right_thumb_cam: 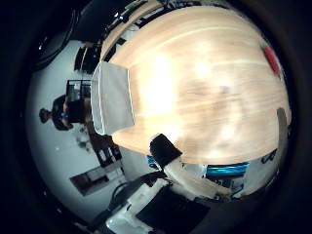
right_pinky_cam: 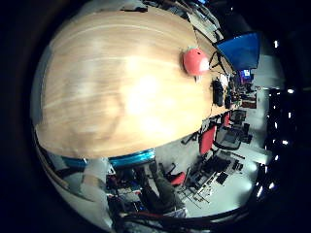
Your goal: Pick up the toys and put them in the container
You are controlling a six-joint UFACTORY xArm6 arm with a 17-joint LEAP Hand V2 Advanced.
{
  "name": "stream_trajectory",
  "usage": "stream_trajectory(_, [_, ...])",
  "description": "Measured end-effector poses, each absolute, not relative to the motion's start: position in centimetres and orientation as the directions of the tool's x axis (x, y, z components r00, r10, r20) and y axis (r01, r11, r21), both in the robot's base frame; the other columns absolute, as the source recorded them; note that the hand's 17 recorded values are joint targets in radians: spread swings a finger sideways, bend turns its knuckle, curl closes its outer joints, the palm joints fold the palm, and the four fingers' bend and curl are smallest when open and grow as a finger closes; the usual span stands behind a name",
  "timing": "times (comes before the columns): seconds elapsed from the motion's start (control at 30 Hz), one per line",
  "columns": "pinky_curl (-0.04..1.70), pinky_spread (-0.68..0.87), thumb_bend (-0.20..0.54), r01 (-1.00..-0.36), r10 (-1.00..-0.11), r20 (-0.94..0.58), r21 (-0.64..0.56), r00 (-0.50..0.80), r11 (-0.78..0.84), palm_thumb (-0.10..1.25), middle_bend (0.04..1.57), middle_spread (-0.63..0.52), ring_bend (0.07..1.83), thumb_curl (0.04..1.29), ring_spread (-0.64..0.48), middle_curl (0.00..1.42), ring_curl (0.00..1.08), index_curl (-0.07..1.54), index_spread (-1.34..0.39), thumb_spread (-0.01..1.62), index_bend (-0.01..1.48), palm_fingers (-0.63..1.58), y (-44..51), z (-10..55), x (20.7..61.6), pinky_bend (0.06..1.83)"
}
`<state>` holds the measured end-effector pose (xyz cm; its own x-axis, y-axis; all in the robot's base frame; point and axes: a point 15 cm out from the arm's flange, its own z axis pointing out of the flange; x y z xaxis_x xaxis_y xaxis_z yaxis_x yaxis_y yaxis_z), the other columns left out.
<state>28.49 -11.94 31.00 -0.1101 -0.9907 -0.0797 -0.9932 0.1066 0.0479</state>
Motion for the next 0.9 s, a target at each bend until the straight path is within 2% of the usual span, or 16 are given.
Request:
stream_trajectory(0.5, [0.24,0.42,-0.024,-0.993,-0.991,-0.083,0.055,-0.109,0.104,0.26,0.25,-0.06,0.43,0.29,0.07,0.37,0.22,0.29,-0.42,1.01,0.16,0.29,-12.1,30.5,28.2,0.48])
stream_trajectory(0.9, [0.24,0.42,-0.025,-0.978,-0.977,-0.058,-0.013,-0.206,0.207,0.27,0.25,-0.06,0.43,0.29,0.06,0.36,0.22,0.29,-0.41,1.02,0.16,0.28,-17.5,30.7,28.4,0.49])
